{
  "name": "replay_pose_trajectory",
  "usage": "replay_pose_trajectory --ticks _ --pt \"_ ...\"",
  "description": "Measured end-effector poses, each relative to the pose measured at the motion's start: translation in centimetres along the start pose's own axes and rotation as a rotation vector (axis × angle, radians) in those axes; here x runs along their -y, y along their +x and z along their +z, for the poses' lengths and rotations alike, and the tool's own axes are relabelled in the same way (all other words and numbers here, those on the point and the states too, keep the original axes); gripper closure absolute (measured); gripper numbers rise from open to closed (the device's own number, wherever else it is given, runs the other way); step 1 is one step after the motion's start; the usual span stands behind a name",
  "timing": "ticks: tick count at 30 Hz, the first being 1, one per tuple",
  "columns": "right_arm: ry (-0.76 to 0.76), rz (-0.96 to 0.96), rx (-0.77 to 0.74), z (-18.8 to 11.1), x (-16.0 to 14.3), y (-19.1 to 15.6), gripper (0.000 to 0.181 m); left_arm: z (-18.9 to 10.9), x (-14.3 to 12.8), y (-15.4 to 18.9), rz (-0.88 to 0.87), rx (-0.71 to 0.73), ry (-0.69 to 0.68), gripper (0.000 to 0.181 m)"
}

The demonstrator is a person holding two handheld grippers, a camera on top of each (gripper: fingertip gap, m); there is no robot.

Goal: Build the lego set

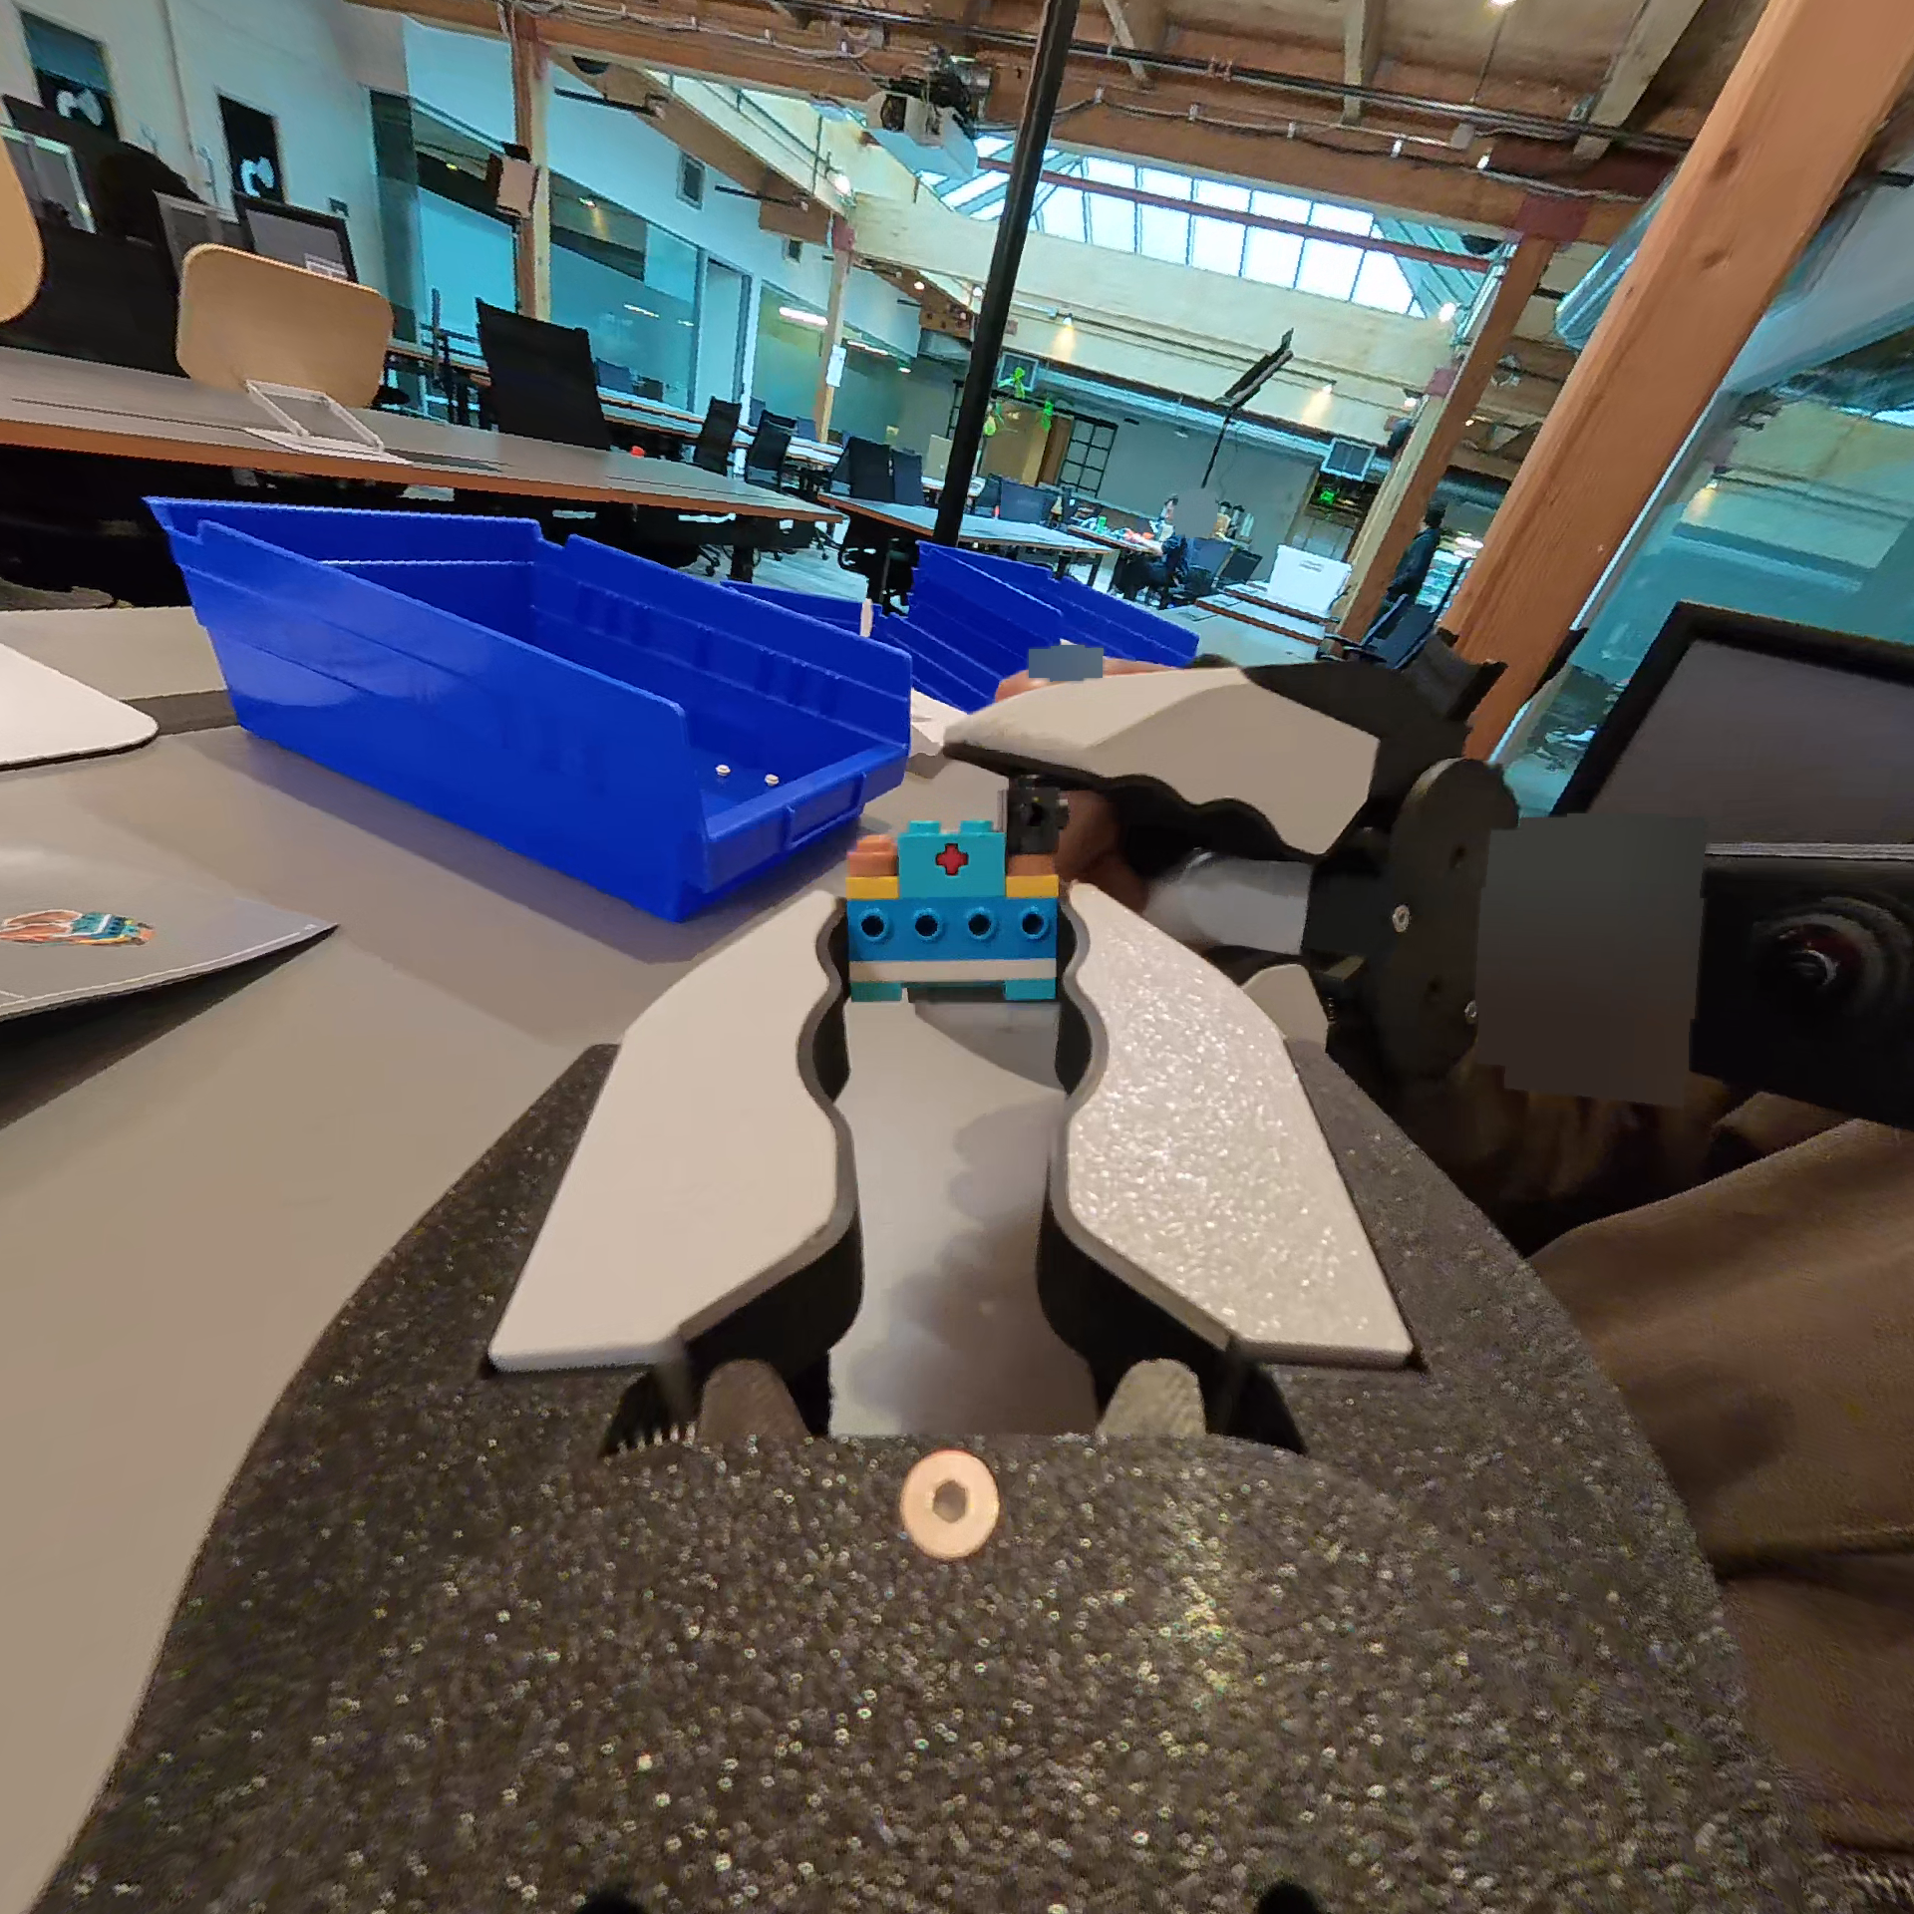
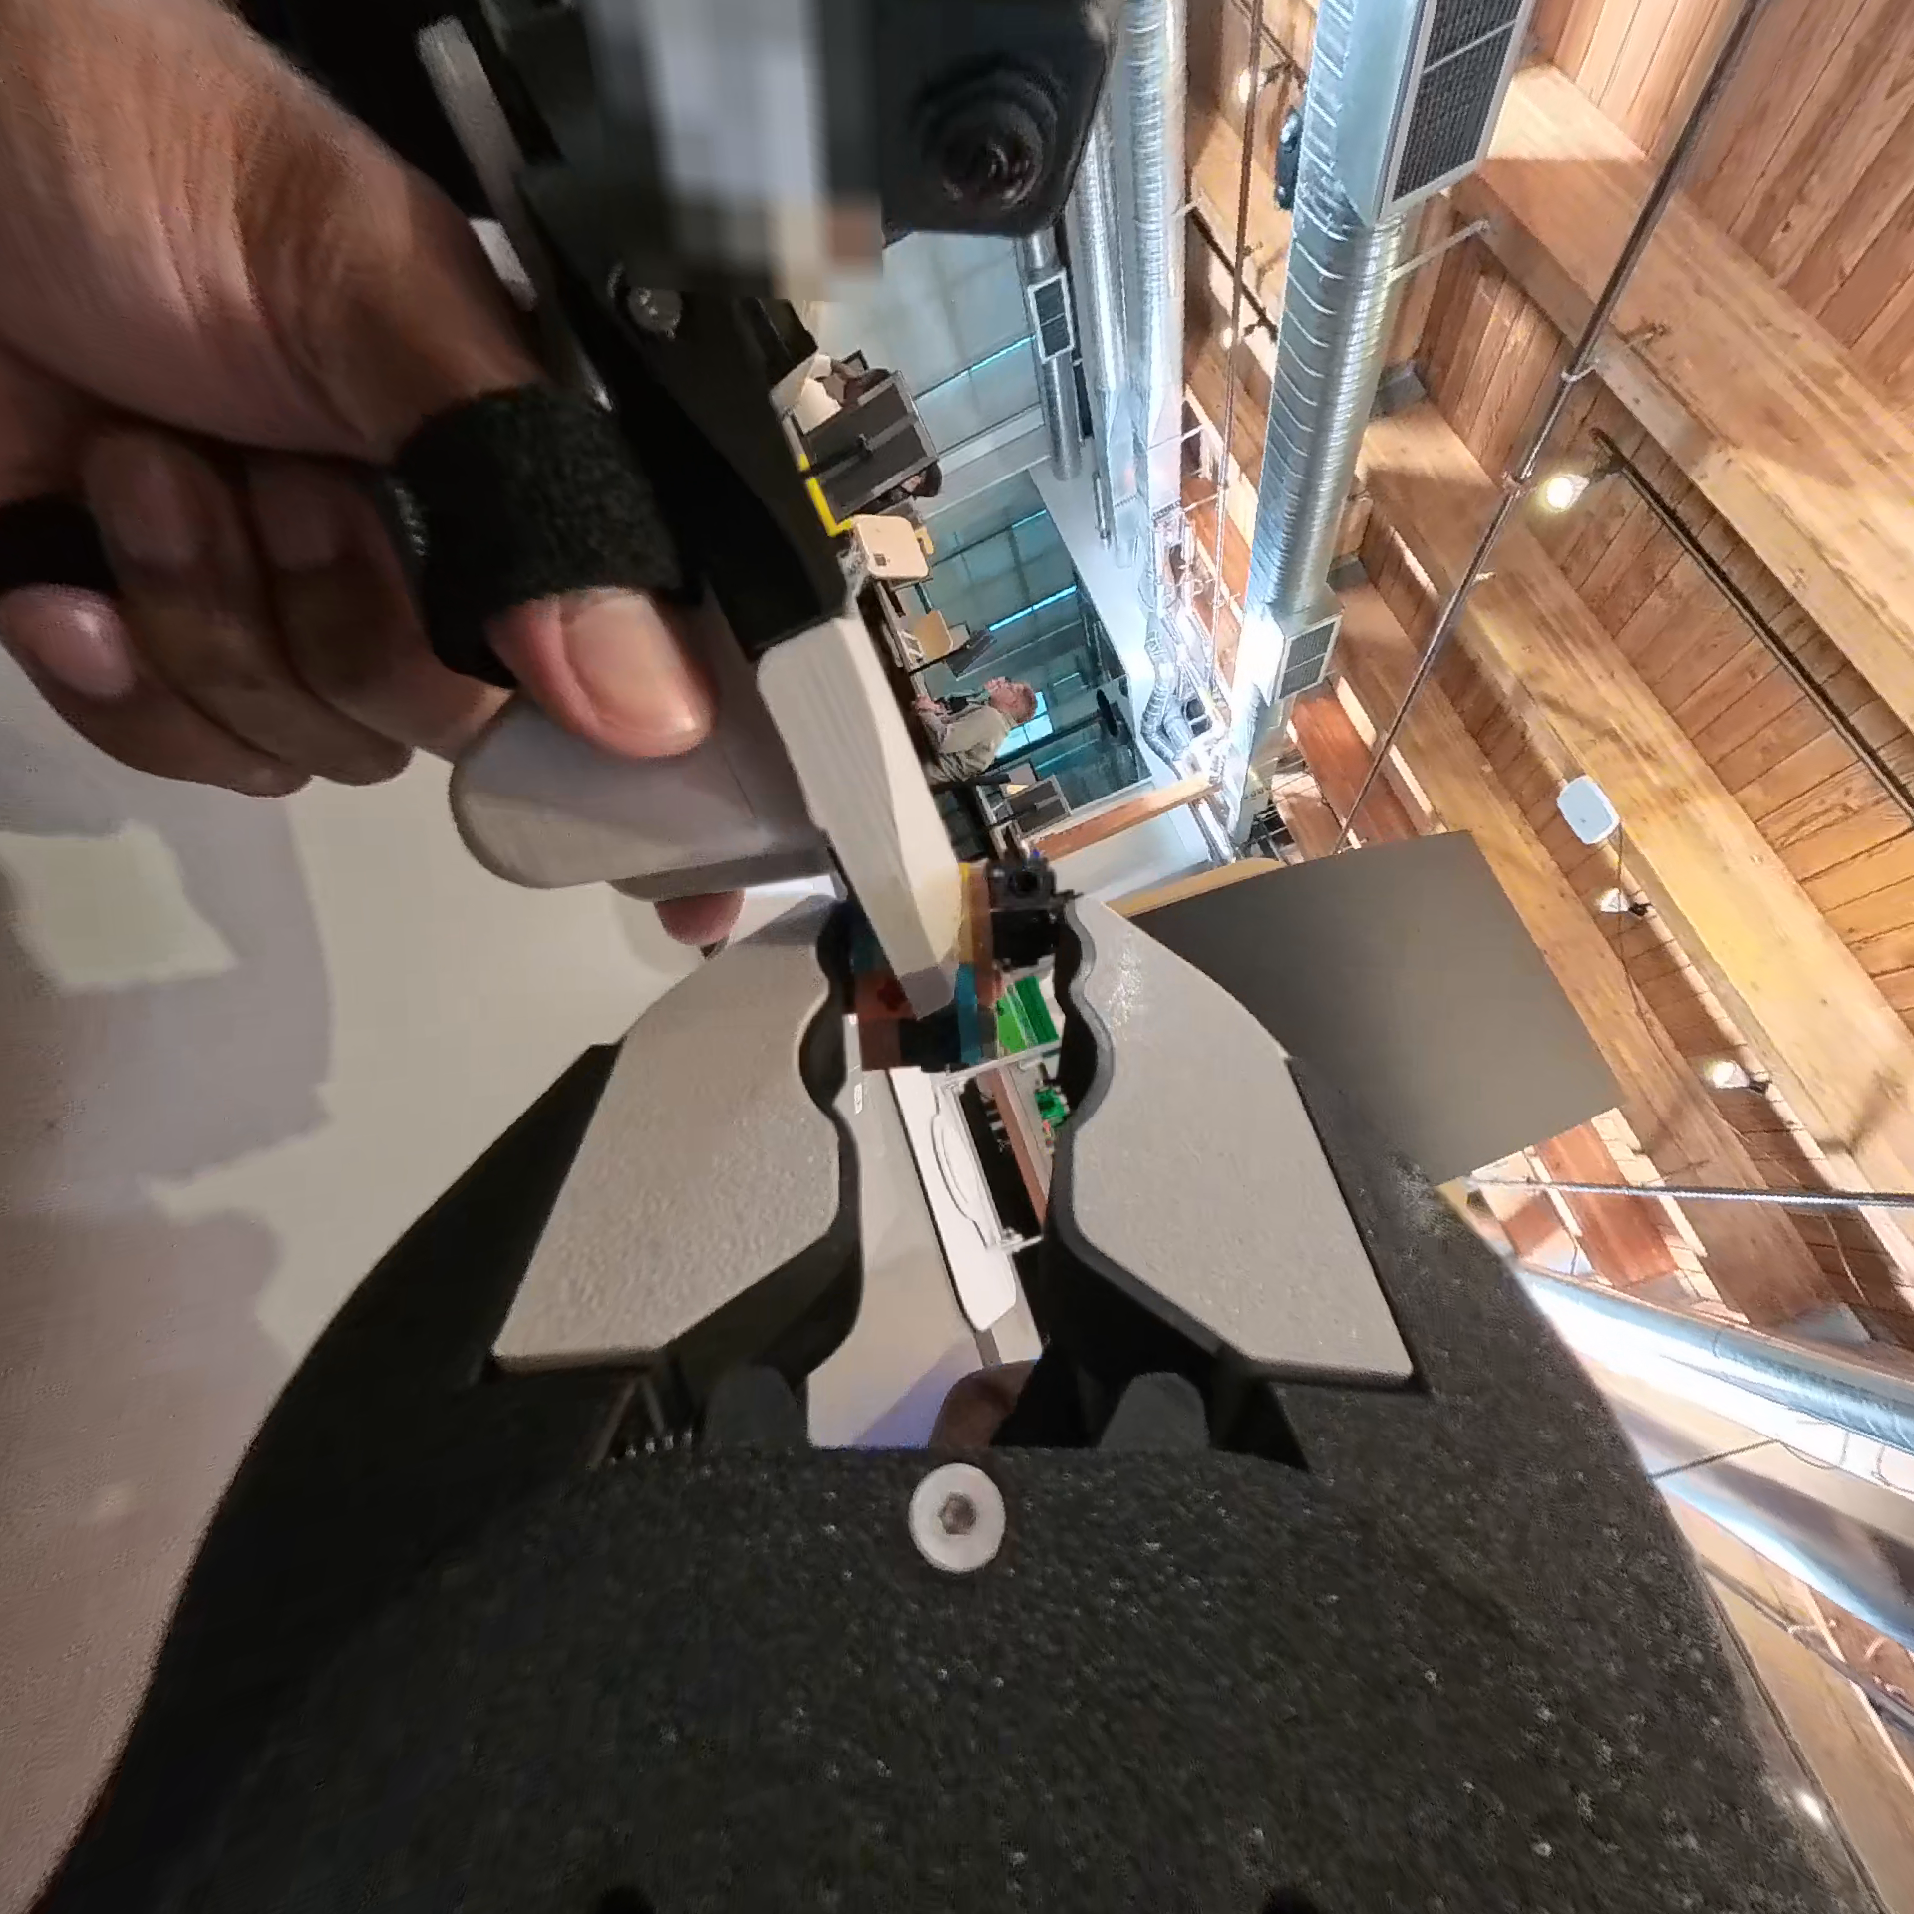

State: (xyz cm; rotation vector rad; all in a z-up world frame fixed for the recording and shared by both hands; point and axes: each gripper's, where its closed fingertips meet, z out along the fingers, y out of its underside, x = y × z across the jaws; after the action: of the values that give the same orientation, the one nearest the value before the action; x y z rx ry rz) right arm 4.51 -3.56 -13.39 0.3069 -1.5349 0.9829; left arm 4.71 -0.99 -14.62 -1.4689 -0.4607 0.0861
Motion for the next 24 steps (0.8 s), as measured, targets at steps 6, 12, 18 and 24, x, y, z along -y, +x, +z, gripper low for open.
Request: replay_pose_trajectory --ticks 6,12,18,24 --pt "0.055 -0.012 -0.01 -0.5 0.5 0.2 0.145 -0.1 0.2 0.7 -0.019 -0.072 0.012 0.144" --pt "0.145 0.008 -0.06 -1.4 1.2 1.7 0.145 -2.0 2.3 1.2 -0.13 -0.238 0.112 0.139" --pt "0.354 0.06 -0.064 -3.3 3.7 2.9 0.145 -3.5 3.3 1.1 -0.39 -0.451 0.172 0.137" --pt "0.454 0.082 -0.003 -3.9 5.4 2.4 0.145 -3.0 2.4 4.8 -0.409 -0.659 0.077 0.124"
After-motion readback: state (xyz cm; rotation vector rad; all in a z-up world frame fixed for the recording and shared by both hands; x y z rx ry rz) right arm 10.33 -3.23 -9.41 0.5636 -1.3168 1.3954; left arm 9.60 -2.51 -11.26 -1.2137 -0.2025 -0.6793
